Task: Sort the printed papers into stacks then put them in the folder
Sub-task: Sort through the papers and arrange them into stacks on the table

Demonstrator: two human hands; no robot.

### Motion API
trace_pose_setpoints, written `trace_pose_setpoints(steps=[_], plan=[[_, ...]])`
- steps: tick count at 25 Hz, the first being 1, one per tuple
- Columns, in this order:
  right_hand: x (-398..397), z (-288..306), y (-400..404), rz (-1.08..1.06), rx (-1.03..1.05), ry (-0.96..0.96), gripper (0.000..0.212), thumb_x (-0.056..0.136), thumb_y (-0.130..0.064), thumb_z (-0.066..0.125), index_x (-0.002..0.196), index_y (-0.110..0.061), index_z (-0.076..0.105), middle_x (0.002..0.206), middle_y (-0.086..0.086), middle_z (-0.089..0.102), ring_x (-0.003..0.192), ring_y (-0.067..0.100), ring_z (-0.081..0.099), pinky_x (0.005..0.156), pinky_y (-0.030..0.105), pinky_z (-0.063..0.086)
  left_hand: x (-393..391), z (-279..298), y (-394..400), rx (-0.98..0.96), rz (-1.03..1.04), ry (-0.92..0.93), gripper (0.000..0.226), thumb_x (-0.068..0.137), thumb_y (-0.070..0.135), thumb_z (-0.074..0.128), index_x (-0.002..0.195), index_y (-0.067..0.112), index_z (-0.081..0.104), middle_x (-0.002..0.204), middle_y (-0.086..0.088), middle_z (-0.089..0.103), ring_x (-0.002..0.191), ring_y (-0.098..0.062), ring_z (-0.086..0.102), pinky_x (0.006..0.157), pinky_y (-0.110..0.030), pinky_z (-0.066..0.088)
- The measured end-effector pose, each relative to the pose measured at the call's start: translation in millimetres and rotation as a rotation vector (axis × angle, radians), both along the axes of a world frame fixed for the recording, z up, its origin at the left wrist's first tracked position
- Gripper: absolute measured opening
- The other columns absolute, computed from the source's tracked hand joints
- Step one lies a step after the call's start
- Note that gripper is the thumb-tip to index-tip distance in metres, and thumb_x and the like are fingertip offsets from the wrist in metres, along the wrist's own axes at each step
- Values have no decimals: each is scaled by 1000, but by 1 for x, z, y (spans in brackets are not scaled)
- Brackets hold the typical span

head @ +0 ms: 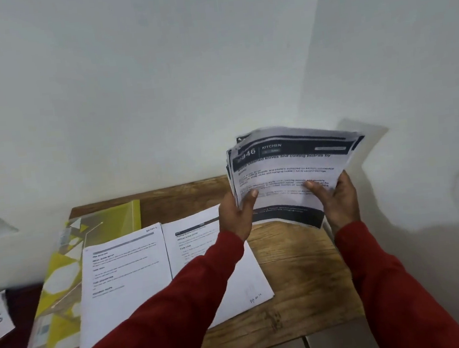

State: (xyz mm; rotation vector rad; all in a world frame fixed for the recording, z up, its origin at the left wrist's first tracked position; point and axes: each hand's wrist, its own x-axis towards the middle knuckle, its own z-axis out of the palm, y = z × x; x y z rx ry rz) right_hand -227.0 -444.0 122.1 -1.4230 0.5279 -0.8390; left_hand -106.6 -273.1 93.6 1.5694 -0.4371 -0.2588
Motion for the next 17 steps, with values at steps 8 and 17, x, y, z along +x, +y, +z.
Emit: trace_pose_setpoints(steps=[8,17], plan=[[-23,-36,4,-66,-23,123,43,89,-11,68,127,-16,49,121,3,65,112,18,61,98,42,50,-26,-14,4,50,-130,-27,32,96,21,58,117,28,34,114,12,57,102,3,59,77,-16,53],[-17,-38,7,-32,-2,159,35,96,-12,57,124,-29,46,120,-7,61,113,9,57,93,30,48,-23,-13,-11,58,-63,-20,37,89,42,63,112,37,34,119,-7,55,110,-15,58,84,-34,58]])
